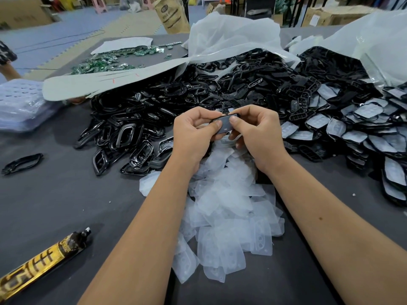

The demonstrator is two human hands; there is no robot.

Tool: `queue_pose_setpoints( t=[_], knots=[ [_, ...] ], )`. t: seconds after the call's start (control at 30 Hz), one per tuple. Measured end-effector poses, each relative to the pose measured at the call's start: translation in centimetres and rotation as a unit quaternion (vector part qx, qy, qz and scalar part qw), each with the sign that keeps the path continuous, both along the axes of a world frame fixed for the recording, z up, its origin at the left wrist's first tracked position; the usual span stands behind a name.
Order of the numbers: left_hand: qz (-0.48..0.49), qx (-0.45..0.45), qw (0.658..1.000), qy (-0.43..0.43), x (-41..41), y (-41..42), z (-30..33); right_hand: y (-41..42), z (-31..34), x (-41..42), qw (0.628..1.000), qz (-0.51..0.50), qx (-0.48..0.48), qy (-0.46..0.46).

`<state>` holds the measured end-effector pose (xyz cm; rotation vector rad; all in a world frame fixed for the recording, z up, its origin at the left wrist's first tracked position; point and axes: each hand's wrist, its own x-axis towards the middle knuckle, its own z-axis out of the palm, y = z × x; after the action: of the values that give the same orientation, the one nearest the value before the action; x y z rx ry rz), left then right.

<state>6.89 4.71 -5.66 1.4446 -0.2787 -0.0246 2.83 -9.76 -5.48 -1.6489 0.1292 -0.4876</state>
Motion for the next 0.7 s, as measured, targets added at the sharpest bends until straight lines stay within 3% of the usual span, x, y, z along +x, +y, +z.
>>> queue_pose_setpoints(
  t=[0.7],
  knots=[
    [0.011,-0.019,0.999,0.024,-0.26,-0.05,0.32,0.06,0.22,-0.1,0.999,0.011,0.035,-0.003]
  ],
)
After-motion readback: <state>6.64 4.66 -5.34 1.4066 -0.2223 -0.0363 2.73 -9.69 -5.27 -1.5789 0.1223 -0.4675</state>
